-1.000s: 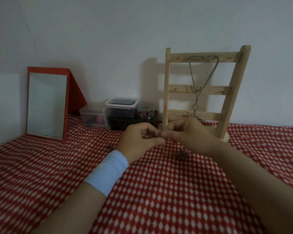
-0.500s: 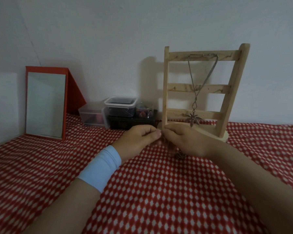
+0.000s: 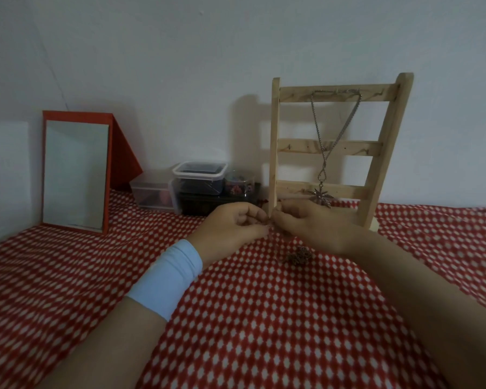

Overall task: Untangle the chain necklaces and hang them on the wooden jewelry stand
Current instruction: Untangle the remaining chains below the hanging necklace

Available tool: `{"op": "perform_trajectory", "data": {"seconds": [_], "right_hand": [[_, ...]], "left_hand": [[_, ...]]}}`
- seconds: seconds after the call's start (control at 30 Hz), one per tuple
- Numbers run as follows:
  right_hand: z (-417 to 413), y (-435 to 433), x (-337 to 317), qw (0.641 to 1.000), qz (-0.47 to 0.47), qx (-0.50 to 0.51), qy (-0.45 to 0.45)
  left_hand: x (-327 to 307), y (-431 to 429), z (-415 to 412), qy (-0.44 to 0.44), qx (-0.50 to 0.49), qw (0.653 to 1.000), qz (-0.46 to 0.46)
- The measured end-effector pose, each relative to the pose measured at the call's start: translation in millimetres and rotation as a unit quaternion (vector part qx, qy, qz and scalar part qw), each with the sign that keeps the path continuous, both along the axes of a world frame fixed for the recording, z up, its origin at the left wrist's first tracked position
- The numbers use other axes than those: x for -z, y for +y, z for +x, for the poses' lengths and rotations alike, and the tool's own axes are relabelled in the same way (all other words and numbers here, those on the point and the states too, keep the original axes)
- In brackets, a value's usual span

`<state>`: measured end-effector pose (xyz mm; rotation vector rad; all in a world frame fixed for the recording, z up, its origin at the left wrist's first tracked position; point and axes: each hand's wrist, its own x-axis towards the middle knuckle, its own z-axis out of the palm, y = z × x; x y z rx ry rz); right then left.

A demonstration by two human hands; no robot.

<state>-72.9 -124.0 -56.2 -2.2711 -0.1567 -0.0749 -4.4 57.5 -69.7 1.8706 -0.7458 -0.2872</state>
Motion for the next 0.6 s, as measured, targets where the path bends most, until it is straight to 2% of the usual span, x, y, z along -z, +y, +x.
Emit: {"op": "perform_trajectory", "data": {"seconds": [0.13,0.3,0.4,0.6], "right_hand": [[0,3,1,0.999,0.021,-0.014,-0.034],[-1,-3,-1,0.991,0.127,-0.009,-0.035],[1,-6,-3,0.994,0.106,-0.012,-0.037],[1,-8,-1,0.993,0.115,-0.024,-0.013]], "left_hand": [[-3,-2,-5,-0.010,-0.021,0.999,-0.023],[1,-2,-3,-0.017,-0.050,0.998,-0.037],[0,-2,-4,-0.007,-0.049,0.998,-0.050],[1,-1,-1,-0.083,-0.060,0.995,-0.015]]}}
